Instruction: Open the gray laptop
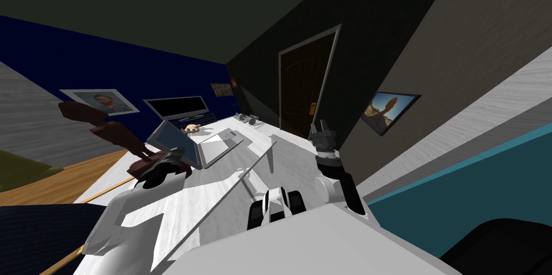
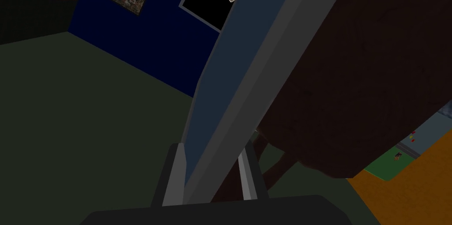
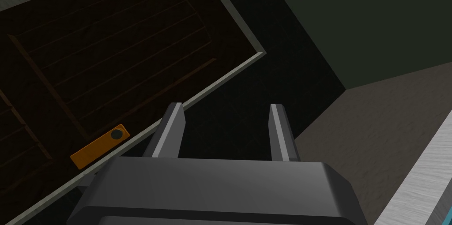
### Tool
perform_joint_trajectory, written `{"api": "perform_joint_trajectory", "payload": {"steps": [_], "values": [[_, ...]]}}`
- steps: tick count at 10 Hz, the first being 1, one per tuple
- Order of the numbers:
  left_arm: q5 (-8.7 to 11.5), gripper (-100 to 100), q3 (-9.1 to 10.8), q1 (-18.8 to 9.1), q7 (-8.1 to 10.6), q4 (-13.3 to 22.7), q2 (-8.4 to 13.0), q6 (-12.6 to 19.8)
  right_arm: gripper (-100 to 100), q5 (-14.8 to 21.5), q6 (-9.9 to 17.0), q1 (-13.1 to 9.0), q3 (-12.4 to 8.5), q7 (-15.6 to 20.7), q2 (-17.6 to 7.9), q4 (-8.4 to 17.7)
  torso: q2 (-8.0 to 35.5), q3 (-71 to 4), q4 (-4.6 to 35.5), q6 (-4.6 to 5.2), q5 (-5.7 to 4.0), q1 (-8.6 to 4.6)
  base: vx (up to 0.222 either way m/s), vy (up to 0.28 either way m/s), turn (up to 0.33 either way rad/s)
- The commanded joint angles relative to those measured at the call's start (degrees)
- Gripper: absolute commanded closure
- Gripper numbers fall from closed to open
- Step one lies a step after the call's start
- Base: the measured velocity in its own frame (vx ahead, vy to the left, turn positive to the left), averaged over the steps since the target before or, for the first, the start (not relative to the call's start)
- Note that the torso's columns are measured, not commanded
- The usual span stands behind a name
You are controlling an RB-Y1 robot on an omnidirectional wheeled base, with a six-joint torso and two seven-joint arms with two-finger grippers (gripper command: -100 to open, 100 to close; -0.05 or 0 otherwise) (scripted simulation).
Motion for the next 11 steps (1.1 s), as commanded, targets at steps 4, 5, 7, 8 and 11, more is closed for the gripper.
{"api": "perform_joint_trajectory", "payload": {"steps": [4, 5, 7, 8, 11], "values": [[-4.0, 100, -4.03, 3.4, 9.22, -0.6, 4.3, 1.1, 0, 0.0, 0.0, 0.0, 0.0, 0.0, 0.0, 0.0, 0.0, 0.0, 0.0, 0.0, 0.02, -0.01, 0.0, -0.01, -0.003], [-4.0, 100, -4.03, 3.4, 10.83, -0.6, 4.3, 1.1, 0, 0.0, 0.0, 0.0, 0.0, 0.0, 0.0, 0.0, 0.0, 0.0, 0.0, -0.01, 0.01, -0.02, 0.0, 0.0, 0.0], [-6.0, 100, -6.0, 5.1, 13.97, -0.9, 6.4, 1.7, 0, 0.0, 0.0, 0.0, 0.0, 0.0, 0.0, 0.0, 0.0, 0.0, 0.0, -0.01, 0.03, -0.02, 0.001, -0.012, -0.006], [-6.0, 100, -6.0, 5.1, 15.57, -0.9, 6.4, 1.7, 0, 0.0, 0.0, 0.0, 0.0, 0.0, 0.0, 0.0, 0.0, 0.0, 0.0, -0.03, 0.01, -0.03, -0.001, -0.005, 0.002], [-8.0, 100, -7.97, 6.9, 20.34, -1.2, 8.5, 2.3, 0, 0.0, 0.0, 0.0, 0.0, 0.0, 0.0, 0.0, 0.0, 0.0, 0.0, -0.03, 0.01, -0.02, 0.0, -0.008, -0.003]]}}
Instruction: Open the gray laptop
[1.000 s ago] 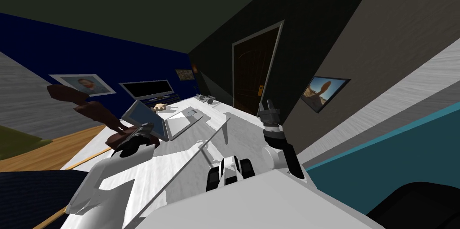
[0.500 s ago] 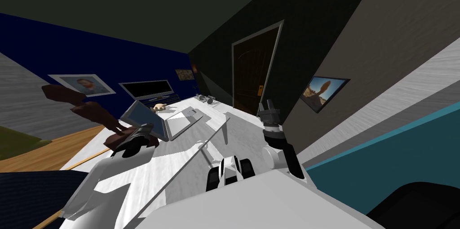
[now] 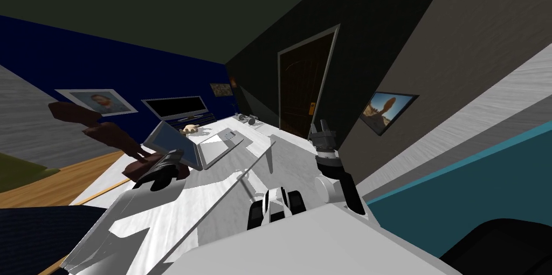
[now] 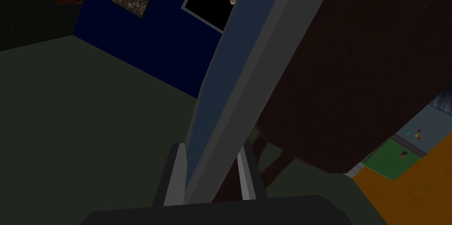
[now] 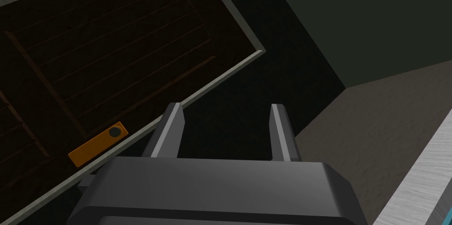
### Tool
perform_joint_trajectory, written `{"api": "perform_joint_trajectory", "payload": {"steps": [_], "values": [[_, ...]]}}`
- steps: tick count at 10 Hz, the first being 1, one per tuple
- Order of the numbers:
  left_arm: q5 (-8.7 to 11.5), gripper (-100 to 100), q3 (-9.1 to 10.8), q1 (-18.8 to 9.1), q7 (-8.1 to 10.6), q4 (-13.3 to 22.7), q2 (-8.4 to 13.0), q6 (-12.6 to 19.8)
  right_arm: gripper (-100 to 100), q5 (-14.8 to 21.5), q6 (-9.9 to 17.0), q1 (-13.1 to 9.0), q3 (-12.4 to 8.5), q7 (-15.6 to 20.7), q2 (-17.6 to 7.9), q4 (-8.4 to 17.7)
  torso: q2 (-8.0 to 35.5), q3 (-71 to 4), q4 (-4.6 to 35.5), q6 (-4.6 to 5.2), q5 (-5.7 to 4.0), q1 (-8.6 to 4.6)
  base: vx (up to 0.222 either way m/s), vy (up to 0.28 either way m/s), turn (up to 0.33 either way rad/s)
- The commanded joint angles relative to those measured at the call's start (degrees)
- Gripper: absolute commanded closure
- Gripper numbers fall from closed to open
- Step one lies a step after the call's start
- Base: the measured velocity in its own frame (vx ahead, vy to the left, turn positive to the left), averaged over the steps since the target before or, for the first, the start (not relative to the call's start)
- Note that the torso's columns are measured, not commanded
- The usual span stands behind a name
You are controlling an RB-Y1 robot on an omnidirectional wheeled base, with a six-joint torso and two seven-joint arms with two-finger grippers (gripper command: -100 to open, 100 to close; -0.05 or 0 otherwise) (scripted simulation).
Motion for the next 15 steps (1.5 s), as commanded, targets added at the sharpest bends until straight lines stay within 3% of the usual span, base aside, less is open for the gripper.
{"api": "perform_joint_trajectory", "payload": {"steps": [1, 8, 9, 10, 15], "values": [[-0.2, 100, -0.2, 0.2, 1.54, 0.0, 0.2, 0.1, 0, 0.0, 0.0, 0.0, 0.0, 0.0, 0.0, 0.0, 0.0, 0.0, 0.0, 0.01, 0.02, 0.04, 0.0, 0.0, 0.0], [-4.8, 100, -3.46, 4.2, -6.8, 0.5, 6.4, 4.0, 0, 0.0, 0.0, 0.0, 0.0, 0.0, 0.0, 0.0, -0.2, -0.1, -0.1, 0.11, 0.1, 0.15, 0.103, -0.064, -0.051], [-4.2, 100, -3.01, 3.8, -5.76, 0.3, 5.9, 3.7, 0, 0.0, 0.0, 0.0, 0.0, 0.0, 0.0, 0.0, -0.2, -0.1, -0.1, 0.13, 0.12, 0.15, 0.052, -0.037, 0.002], [-7.2, 100, -3.99, 4.9, -7.23, 1.4, 6.1, 3.4, 0, 0.0, 0.0, 0.0, 0.0, 0.0, 0.0, 0.0, -0.1, 0.0, -0.1, 0.07, 0.17, 0.32, 0.076, -0.051, -0.023], [-14.5, 100, -6.32, 7.5, -9.98, 4.4, 6.4, 1.9, 0, 0.0, 0.0, 0.0, 0.0, 0.0, 0.0, 0.0, -0.8, -0.4, -0.6, 0.48, 0.67, 0.36, 0.086, -0.066, -0.003]]}}
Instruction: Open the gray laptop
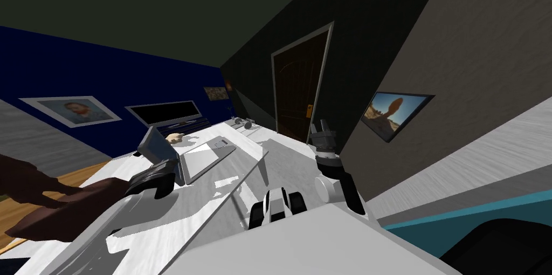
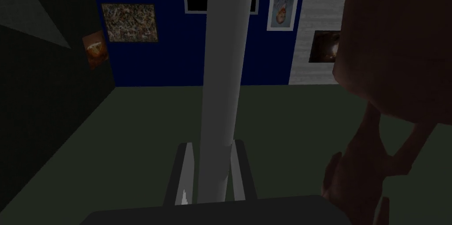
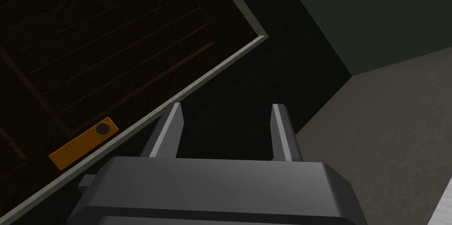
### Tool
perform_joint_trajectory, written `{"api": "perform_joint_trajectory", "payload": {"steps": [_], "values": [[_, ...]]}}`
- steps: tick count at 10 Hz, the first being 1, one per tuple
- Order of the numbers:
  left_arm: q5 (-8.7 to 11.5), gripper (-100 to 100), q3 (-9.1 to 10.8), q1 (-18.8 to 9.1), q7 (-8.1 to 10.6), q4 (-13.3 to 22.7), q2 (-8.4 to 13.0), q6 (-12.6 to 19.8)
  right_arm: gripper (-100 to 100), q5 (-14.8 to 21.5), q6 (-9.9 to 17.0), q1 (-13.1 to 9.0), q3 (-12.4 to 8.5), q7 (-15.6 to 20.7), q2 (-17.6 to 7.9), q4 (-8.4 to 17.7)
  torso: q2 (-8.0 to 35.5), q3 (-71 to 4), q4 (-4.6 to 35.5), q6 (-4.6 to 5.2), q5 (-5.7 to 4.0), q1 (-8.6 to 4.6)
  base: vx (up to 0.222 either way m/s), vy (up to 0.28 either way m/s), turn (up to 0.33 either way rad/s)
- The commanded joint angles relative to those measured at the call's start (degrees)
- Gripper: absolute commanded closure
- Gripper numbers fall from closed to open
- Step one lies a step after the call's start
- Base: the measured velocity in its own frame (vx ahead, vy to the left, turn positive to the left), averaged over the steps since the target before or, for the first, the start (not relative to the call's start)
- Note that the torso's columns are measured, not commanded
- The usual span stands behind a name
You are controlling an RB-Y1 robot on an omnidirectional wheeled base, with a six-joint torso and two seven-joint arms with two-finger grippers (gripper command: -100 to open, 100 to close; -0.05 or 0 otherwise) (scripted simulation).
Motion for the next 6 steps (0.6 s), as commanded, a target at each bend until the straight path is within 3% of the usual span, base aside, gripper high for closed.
{"api": "perform_joint_trajectory", "payload": {"steps": [1, 3, 4, 6], "values": [[-3.8, 100, -1.93, 2.0, -1.36, 1.5, -0.6, -1.0, 0, 0.0, 0.0, 0.0, 0.0, 0.0, 0.0, 0.0, -0.1, 0.0, -0.1, -0.04, 0.08, 0.0, 0.094, -0.068, -0.031], [-6.7, 100, -2.86, 3.1, -2.46, 2.7, -0.5, -1.6, 0, 0.0, 0.0, 0.0, 0.0, 0.0, 0.0, 0.0, -0.1, -0.1, -0.1, 0.0, 0.27, 0.28, 0.079, -0.063, -0.022], [-6.4, 100, -1.88, 1.6, -1.93, 2.7, 0.0, -1.6, 0, 0.0, 0.0, 0.0, 0.0, 0.0, 0.0, 0.0, -0.1, 0.0, -0.1, -0.15, 0.28, 0.36, 0.033, -0.04, -0.004], [-11.0, 100, -3.45, 2.7, -2.33, 4.1, -1.5, -1.1, 0, 0.0, 0.0, 0.0, 0.0, 0.0, 0.0, 0.0, 0.5, 0.3, 0.3, -0.52, -0.07, 0.43, 0.045, -0.005, -0.06]]}}
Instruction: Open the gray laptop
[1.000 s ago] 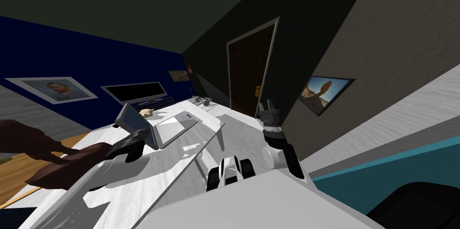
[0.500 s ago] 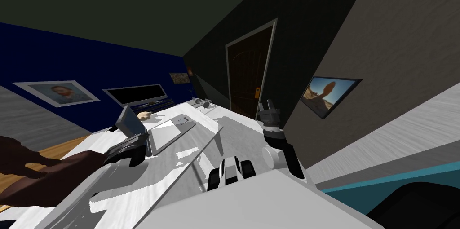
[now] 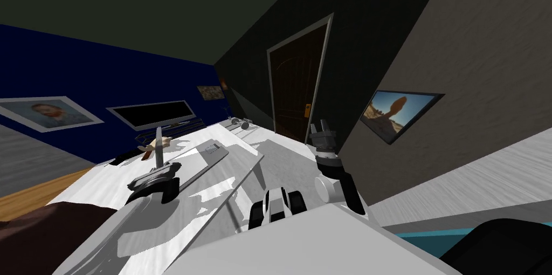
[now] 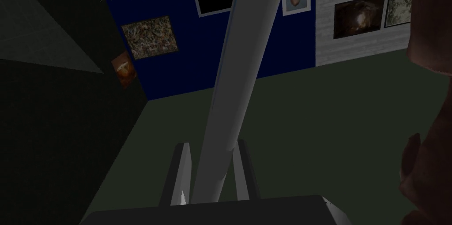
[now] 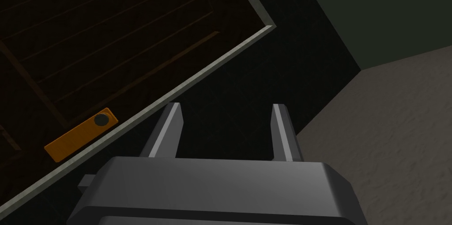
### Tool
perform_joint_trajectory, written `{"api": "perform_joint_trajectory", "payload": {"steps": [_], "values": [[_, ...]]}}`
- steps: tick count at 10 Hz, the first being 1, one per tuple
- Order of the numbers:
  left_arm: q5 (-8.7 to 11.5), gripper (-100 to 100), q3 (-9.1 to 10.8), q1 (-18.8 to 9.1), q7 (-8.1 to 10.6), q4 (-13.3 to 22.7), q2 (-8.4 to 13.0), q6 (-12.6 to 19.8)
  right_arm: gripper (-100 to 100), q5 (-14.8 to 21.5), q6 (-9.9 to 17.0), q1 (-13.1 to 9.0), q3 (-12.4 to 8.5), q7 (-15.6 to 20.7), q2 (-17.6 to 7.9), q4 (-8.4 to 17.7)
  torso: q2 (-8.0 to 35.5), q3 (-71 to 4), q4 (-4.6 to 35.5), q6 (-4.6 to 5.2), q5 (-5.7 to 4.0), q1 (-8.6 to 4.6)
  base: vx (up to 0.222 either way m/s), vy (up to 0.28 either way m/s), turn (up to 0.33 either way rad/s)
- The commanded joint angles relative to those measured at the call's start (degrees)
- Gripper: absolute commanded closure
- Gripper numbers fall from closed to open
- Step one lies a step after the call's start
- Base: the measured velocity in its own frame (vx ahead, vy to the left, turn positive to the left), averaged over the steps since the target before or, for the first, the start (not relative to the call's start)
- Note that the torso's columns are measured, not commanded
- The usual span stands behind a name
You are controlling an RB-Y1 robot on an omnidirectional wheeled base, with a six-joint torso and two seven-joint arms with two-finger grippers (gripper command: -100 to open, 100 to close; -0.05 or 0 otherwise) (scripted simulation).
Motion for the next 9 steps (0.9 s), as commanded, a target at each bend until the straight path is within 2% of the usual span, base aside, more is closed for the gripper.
{"api": "perform_joint_trajectory", "payload": {"steps": [1, 2, 3, 4, 5, 6, 8, 9], "values": [[-4.9, 100, -1.86, 1.6, -0.16, 2.2, -2.0, 0.6, 0, 0.0, 0.0, 0.0, 0.0, 0.0, 0.0, 0.0, 0.0, 0.0, -0.1, -0.11, 0.09, 0.03, 0.062, 0.0, -0.07], [-5.9, 100, -1.86, 1.6, -0.16, 2.2, -2.0, 0.6, 0, 0.0, 0.0, 0.0, 0.0, 0.0, 0.0, 0.0, 0.0, 0.0, 0.0, -0.2, 0.09, 0.18, 0.04, -0.004, -0.04], [-7.8, 100, -2.63, 2.1, -0.26, 2.9, -2.9, 0.9, 0, 0.0, 0.0, 0.0, 0.0, 0.0, 0.0, 0.0, 0.1, 0.0, 0.0, -0.33, 0.07, 0.24, 0.036, -0.002, -0.035], [-8.6, 100, -2.63, 2.1, -0.26, 2.9, -2.9, 0.9, 0, 0.0, 0.0, 0.0, 0.0, 0.0, 0.0, 0.0, 0.1, 0.0, 0.0, -0.36, 0.1, 0.34, 0.025, 0.0, -0.012], [-10.4, 100, -3.39, 2.6, -0.36, 3.6, -3.7, 1.2, 0, 0.0, 0.0, 0.0, 0.0, 0.0, 0.0, 0.0, 0.1, 0.0, 0.0, -0.35, 0.05, 0.33, 0.03, 0.008, -0.043], [-11.1, 100, -3.39, 2.6, -0.36, 3.6, -3.7, 1.2, 0, 0.0, 0.0, 0.0, 0.0, 0.0, 0.0, 0.0, 0.1, 0.0, 0.0, -0.39, 0.11, 0.28, 0.026, 0.005, -0.012], [-15.4, 100, -4.91, 3.6, -0.56, 5.1, -5.4, 1.8, 0, 0.0, 0.0, 0.0, 0.0, 0.0, 0.0, 0.0, 0.0, 0.0, -0.1, -0.35, 0.15, 0.34, 0.044, 0.005, -0.044], [-16.2, 100, -4.91, 3.6, -0.56, 5.1, -5.4, 1.8, 0, 0.0, 0.0, 0.0, 0.0, 0.0, 0.0, 0.0, -0.1, 0.0, -0.2, -0.32, 0.27, 0.4, 0.038, 0.004, -0.018]]}}
